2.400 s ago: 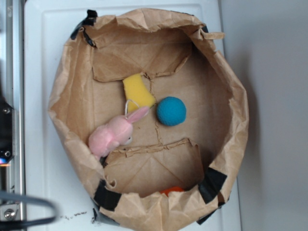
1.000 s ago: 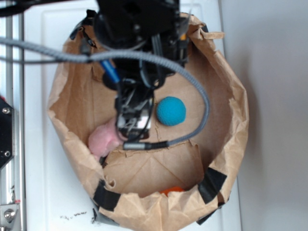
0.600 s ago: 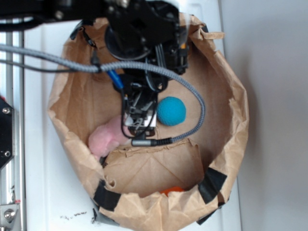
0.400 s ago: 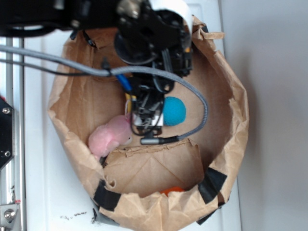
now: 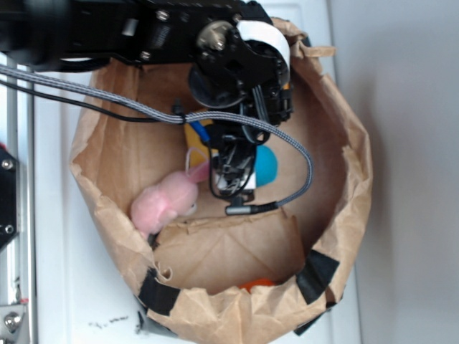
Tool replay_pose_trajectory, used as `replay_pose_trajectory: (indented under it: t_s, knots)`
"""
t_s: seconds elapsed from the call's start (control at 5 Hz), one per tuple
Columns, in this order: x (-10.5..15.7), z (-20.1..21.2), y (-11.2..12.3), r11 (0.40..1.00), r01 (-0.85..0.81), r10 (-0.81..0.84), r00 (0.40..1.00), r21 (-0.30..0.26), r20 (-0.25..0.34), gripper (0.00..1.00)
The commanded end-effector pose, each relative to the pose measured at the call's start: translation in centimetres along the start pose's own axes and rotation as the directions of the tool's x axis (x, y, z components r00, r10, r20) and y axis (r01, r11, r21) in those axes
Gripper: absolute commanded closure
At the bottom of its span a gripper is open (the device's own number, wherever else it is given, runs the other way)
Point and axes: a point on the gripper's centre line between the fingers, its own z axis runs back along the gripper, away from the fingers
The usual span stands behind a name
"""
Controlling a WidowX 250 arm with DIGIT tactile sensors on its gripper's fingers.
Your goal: Grab the blue ball.
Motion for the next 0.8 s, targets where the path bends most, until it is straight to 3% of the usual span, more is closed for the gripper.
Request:
replay_pose_trajectory:
  t_s: [0.0,0.4,0.6]
  knots:
    - [1.1,-2.9,0.4,1.0,-0.013,0.012,0.998,0.016,0.055,0.0]
    - [1.5,-5.7,1.2,0.996,-0.046,0.041,0.997,0.07,0.067,0.0]
    - [1.6,-5.8,1.3,0.995,-0.081,0.077,0.995,0.065,0.068,1.0]
